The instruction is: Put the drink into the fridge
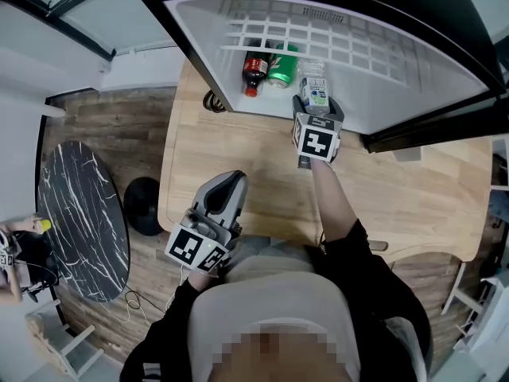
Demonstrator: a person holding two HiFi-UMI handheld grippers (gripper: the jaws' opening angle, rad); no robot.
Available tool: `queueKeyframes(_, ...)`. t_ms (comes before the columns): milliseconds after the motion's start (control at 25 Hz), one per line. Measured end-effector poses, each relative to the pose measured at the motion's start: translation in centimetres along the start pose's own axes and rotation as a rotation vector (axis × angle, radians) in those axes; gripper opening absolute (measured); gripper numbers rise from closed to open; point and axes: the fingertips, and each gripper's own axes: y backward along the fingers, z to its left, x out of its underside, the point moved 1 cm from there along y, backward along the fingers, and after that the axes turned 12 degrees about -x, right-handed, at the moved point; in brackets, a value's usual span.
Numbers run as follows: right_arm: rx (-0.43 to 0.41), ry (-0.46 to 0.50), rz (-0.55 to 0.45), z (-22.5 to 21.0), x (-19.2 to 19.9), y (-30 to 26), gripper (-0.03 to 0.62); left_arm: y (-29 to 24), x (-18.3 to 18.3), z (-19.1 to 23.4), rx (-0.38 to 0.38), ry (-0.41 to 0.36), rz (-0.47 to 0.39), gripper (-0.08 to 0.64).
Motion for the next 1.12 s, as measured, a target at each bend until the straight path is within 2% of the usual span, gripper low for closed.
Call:
queueKeyframes(560, 0.026, 0.021, 0.037, -0.3, -0.9, -1.2, 0.342, 1.3, -0.1, -0.1, -0.032, -0.004, -0.014, 0.029)
queueKeyframes(1120, 0.007, -0.029, 0.083, -0.8, -1.1, -1.7, 0.342, 2.0, 0.0, -0.1, -0.049, -0.008, -0.017, 0.029)
